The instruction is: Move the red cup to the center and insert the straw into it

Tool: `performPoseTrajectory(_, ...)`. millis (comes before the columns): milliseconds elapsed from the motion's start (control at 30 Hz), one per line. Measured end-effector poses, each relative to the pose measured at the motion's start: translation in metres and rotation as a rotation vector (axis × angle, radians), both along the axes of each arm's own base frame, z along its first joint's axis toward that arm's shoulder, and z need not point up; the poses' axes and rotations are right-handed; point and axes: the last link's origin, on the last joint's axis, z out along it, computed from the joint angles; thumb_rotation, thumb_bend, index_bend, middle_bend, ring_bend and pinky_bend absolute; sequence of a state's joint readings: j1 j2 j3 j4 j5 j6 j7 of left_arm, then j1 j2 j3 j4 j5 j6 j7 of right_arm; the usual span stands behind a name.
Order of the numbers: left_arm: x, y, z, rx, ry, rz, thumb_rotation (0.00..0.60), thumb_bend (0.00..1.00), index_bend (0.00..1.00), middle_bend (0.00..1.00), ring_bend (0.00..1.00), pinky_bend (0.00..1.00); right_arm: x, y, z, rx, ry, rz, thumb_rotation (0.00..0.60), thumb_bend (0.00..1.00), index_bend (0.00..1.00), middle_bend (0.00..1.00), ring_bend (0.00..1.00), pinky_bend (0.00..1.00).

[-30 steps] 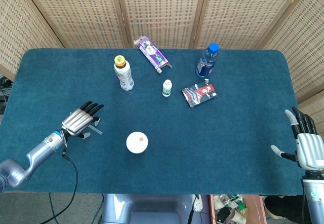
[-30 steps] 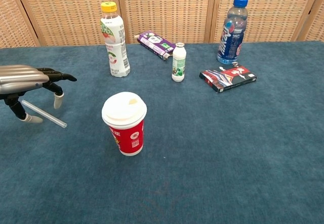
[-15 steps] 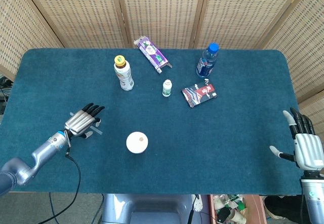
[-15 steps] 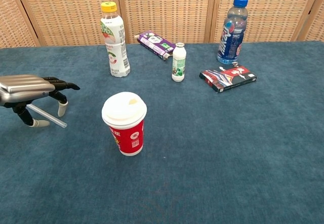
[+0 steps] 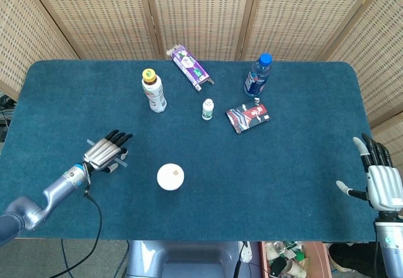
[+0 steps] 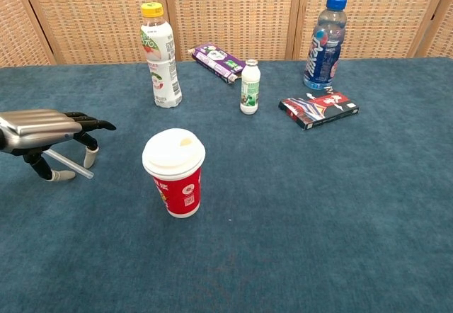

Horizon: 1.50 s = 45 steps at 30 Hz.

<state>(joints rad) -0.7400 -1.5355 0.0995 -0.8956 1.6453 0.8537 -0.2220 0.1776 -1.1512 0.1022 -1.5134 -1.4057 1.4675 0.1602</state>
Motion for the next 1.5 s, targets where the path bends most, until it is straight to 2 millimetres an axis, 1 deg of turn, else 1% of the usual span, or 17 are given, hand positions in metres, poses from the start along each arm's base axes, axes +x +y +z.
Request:
performPoseTrajectory(167,0.001,0.0,-0.003,0.004,-0.01,-0.005,0.6,0.38,0.52,0.0,0.0,0.0,0.0,0.0,0.0,0.0,-0.001,0.0,0.6,0.0,0.0,0.0,0.0,0.0)
performPoseTrajectory(500,0.0,-0.002,-0.008,0.008,-0.004,-0.012,0.6,0.38,0.57,0.0,0.0,0.0,0.0,0.0,0.0,0.004,-0.011,0.003,0.6,0.0,0.0,0.0,0.0,0.0)
performPoseTrajectory(700,0.001,-0.002,-0.009,0.009,-0.006,-0.013,0.6,0.38,0.58,0.0,0.0,0.0,0.001,0.001,0.001,0.003,-0.017,0.007,0.6,0.0,0.0,0.0,0.0,0.0)
performPoseTrajectory(833,0.003,-0.001,-0.005,0.023,-0.025,-0.015,0.6,0.38,0.58,0.0,0.0,0.0,0.0,0.001,0.002,0.002,-0.02,0.007,0.6,0.0,0.0,0.0,0.0,0.0)
performPoseTrajectory(1033,0.01,0.001,0.013,0.07,-0.109,-0.014,0.6,0.38,0.58,0.0,0.0,0.0,0.0,0.001,0.003,0.0,-0.022,0.009,0.6,0.0,0.0,0.0,0.0,0.0)
performPoseTrajectory(1133,0.018,0.003,0.027,0.104,-0.184,-0.015,0.6,0.38,0.58,0.0,0.0,0.0,0.001,0.001,0.003,0.0,-0.022,0.01,0.6,0.0,0.0,0.0,0.0,0.0)
performPoseTrajectory(1333,0.045,0.005,0.057,0.155,-0.448,-0.008,0.6,0.38,0.59,0.0,0.0,0.0,0.002,0.001,0.003,-0.003,-0.022,0.014,0.6,0.0,0.0,0.0,0.0,0.0)
performPoseTrajectory(1500,0.074,0.003,0.079,0.139,-0.734,0.009,0.6,0.38,0.59,0.0,0.0,0.0,0.003,0.001,0.002,-0.002,-0.019,0.015,0.6,0.0,0.0,0.0,0.0,0.0)
